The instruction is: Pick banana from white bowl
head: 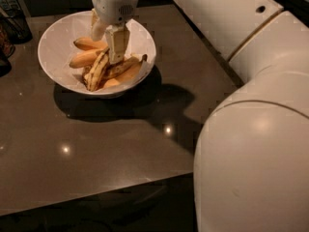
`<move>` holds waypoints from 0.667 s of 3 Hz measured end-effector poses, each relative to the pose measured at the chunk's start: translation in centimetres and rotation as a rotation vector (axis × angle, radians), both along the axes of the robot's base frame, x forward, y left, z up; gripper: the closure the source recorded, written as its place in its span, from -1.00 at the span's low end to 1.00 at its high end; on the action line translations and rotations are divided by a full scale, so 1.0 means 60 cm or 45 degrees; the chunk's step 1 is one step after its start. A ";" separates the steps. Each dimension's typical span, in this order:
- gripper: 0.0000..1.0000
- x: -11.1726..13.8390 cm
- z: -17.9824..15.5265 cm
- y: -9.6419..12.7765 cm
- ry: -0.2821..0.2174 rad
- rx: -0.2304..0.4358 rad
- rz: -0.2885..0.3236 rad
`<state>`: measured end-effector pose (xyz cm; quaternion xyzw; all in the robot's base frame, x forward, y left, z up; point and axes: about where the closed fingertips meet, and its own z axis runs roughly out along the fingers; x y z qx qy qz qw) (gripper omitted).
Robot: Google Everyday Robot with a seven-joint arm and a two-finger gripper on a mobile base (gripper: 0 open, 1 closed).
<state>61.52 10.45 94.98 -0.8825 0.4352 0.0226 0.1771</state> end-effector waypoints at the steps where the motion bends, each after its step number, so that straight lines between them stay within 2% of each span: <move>1: -0.10 -0.005 -0.008 0.002 0.022 -0.001 0.009; 2: -0.12 -0.009 -0.015 0.003 0.040 -0.003 0.015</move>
Offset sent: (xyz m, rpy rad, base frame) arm -0.0176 -0.0087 -0.0130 -0.0356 0.0757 0.0220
